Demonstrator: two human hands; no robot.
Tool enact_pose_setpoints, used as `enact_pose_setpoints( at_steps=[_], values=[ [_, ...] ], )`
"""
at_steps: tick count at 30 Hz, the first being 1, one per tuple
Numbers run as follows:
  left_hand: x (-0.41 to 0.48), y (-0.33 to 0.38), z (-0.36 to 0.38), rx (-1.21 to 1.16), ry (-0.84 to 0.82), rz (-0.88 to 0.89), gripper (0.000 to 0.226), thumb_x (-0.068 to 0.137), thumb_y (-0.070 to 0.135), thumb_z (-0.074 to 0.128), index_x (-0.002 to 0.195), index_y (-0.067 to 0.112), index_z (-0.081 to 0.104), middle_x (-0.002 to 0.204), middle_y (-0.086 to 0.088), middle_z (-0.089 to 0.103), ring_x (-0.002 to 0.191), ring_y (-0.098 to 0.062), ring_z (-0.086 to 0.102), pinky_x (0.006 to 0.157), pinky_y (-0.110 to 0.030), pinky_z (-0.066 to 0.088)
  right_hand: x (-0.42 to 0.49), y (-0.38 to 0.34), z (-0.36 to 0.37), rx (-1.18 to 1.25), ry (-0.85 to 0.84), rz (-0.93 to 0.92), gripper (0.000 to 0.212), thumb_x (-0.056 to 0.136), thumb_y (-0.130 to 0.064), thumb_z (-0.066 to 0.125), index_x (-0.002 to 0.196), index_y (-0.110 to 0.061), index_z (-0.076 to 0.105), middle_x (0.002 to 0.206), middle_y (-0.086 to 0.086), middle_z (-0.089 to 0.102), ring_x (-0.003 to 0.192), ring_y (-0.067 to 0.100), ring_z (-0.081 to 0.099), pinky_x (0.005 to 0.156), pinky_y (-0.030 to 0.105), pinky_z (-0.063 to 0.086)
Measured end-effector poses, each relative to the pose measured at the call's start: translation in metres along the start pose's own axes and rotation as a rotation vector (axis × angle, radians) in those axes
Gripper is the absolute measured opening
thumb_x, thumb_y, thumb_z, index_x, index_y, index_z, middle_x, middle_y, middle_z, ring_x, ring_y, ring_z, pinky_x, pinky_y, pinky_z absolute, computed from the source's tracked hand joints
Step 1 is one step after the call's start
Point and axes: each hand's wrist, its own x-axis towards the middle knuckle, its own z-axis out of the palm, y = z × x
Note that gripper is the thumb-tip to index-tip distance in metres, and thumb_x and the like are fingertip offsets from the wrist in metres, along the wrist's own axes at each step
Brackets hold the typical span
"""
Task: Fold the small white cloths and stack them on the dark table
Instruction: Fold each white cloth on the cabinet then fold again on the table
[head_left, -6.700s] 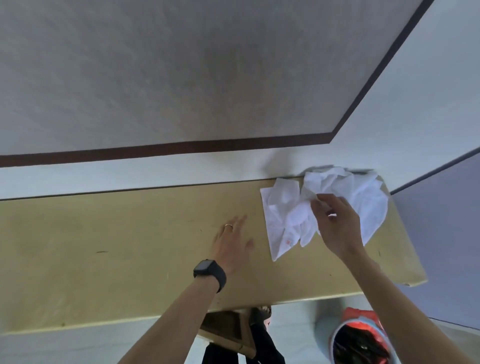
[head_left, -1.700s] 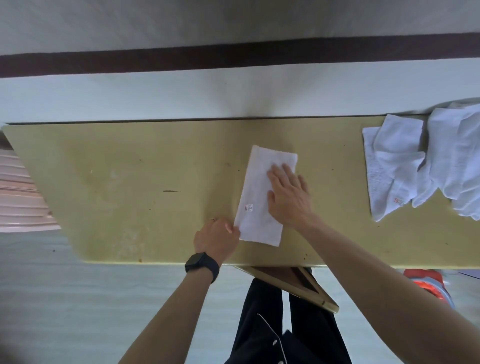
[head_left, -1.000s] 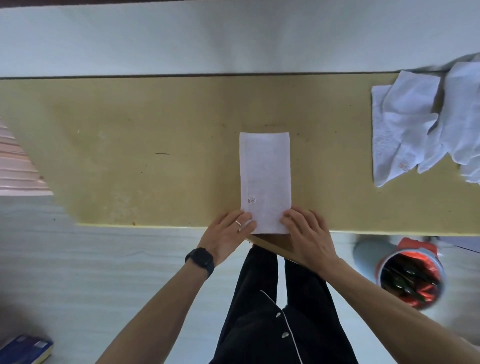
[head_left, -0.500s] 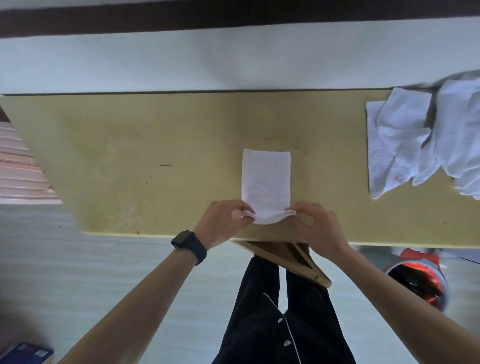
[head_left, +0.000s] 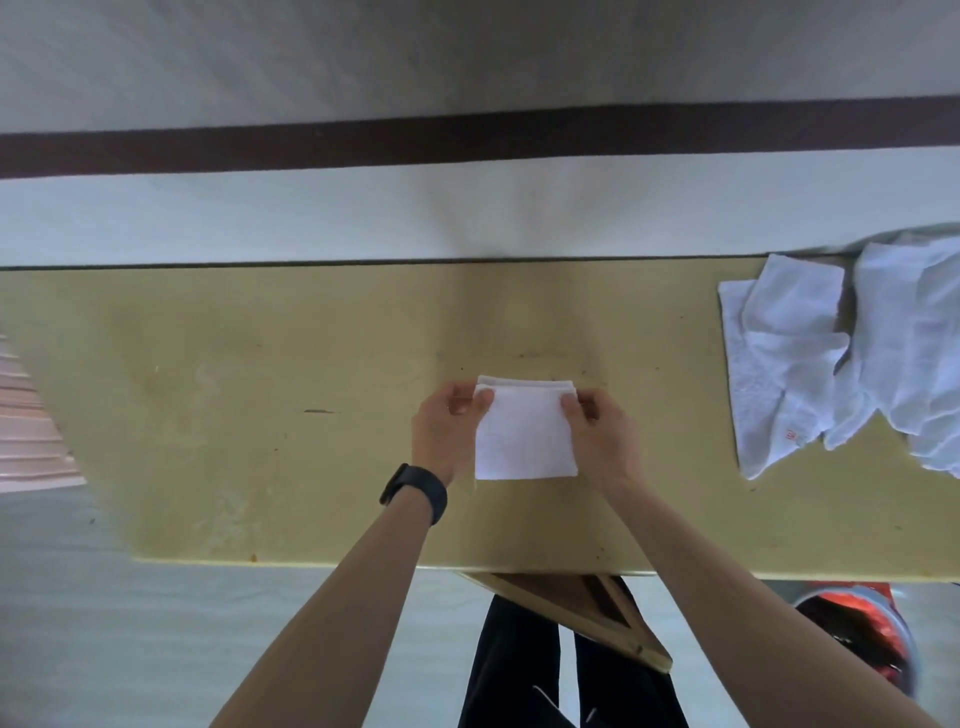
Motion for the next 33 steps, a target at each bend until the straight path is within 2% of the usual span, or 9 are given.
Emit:
enact_pose_setpoints(
  at_steps=[3,7,13,17,22,24,27,30,33],
  values=[
    [0.000,0.005,0.004,0.044,0.025,0.025,0.023,0.092,0.040,0.065,0.110,0.025,0.067,0.096,0.014,0.067,0.089,-0.001,0.061,0.072,-0.016,0.046,0.002,0.001,0.004,-0.054,0.043,0.003,0.023,0.100,-0.041,0.047,0.108,-0.026,0.062,0.089,-0.015,0.061,0.086,0.013,0.060,0.066,0.028,0.041],
    [0.004,0.010,0.007,0.077,0.033,0.038,0.021,0.092,0.038,0.065,0.109,0.027,0.065,0.094,0.012,0.067,0.085,0.000,0.060,0.065,-0.013,0.040,0.004,0.001,0.006,-0.093,0.083,0.005,0.027,0.100,-0.044,0.044,0.107,-0.025,0.062,0.088,-0.014,0.063,0.085,0.015,0.061,0.068,0.031,0.043],
    [0.008,0.015,0.012,0.163,0.065,0.071,0.016,0.093,0.038,0.063,0.105,0.028,0.059,0.092,0.010,0.066,0.083,-0.008,0.061,0.064,-0.018,0.045,0.006,-0.005,0.006,-0.188,0.087,0.018,0.025,0.099,-0.046,0.041,0.103,-0.028,0.058,0.085,-0.013,0.065,0.082,0.017,0.063,0.071,0.039,0.055],
    [0.011,0.018,0.015,0.286,0.067,0.072,0.013,0.093,0.042,0.057,0.101,0.031,0.053,0.088,0.009,0.066,0.080,-0.015,0.063,0.070,-0.032,0.054,0.006,-0.008,0.008,-0.289,0.096,-0.015,0.022,0.100,-0.043,0.040,0.101,-0.025,0.053,0.081,-0.008,0.063,0.076,0.021,0.061,0.066,0.041,0.054],
    [0.011,0.017,0.014,0.463,0.079,0.103,0.025,0.095,0.047,0.052,0.110,0.028,0.049,0.092,0.008,0.065,0.081,-0.018,0.063,0.070,-0.036,0.054,0.001,-0.009,0.004,-0.352,0.135,-0.038,0.027,0.098,-0.050,0.039,0.099,-0.024,0.047,0.084,-0.006,0.062,0.075,0.021,0.059,0.065,0.040,0.052],
    [0.004,0.010,0.013,0.547,0.136,0.225,0.032,0.095,0.046,0.053,0.119,0.025,0.047,0.108,0.004,0.061,0.091,-0.021,0.061,0.073,-0.037,0.053,-0.007,-0.004,-0.001,-0.379,0.182,-0.072,0.028,0.098,-0.050,0.043,0.100,-0.022,0.048,0.090,-0.006,0.056,0.077,0.021,0.056,0.063,0.035,0.046],
    [-0.008,-0.015,0.015,0.779,0.196,0.623,0.034,0.093,0.037,0.057,0.122,0.019,0.053,0.126,-0.006,0.055,0.107,-0.029,0.057,0.081,-0.040,0.050,-0.026,0.017,0.000,-0.466,0.262,-0.325,0.025,0.098,-0.040,0.044,0.099,-0.018,0.055,0.095,-0.002,0.054,0.082,0.022,0.053,0.064,0.034,0.043],
    [-0.005,-0.040,0.020,0.976,0.079,0.783,0.049,0.097,0.042,0.041,0.141,0.020,0.048,0.151,-0.004,0.041,0.135,-0.029,0.044,0.107,-0.047,0.038,-0.035,0.041,0.010,-0.614,0.273,-0.569,0.032,0.097,-0.037,0.044,0.117,-0.020,0.062,0.123,0.001,0.059,0.107,0.027,0.054,0.081,0.037,0.045],
    [0.004,-0.054,0.020,1.060,-0.017,0.726,0.063,0.102,0.052,0.024,0.159,0.028,0.011,0.166,0.005,0.001,0.152,-0.020,0.005,0.120,-0.048,0.002,-0.032,0.056,0.015,-0.735,0.119,-0.599,0.056,0.102,-0.035,0.037,0.155,-0.022,0.027,0.163,-0.001,0.020,0.149,0.021,0.019,0.115,0.043,0.021]
  ],
)
